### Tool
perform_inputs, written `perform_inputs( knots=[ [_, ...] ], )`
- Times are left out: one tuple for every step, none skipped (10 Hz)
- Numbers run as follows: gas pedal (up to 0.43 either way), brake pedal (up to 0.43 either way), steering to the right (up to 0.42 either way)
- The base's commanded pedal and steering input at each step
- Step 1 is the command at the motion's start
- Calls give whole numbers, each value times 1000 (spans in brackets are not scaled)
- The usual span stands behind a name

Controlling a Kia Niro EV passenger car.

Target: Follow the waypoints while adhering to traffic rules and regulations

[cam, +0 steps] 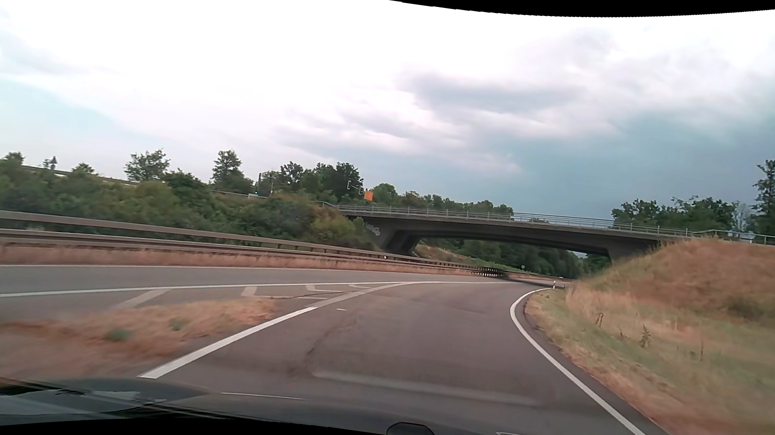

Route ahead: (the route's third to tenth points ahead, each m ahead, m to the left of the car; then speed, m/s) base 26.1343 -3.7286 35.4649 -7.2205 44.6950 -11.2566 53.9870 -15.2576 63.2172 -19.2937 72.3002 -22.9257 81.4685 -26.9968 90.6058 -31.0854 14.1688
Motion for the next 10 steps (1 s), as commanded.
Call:
perform_inputs(
  knots=[
    [220, 0, 80],
    [220, 0, 80],
    [220, 0, 80],
    [220, 0, 80],
    [228, 0, 80],
    [240, 0, 77],
    [240, 0, 73],
    [248, 0, 69],
    [260, 0, 65],
    [260, 0, 62]
  ],
)
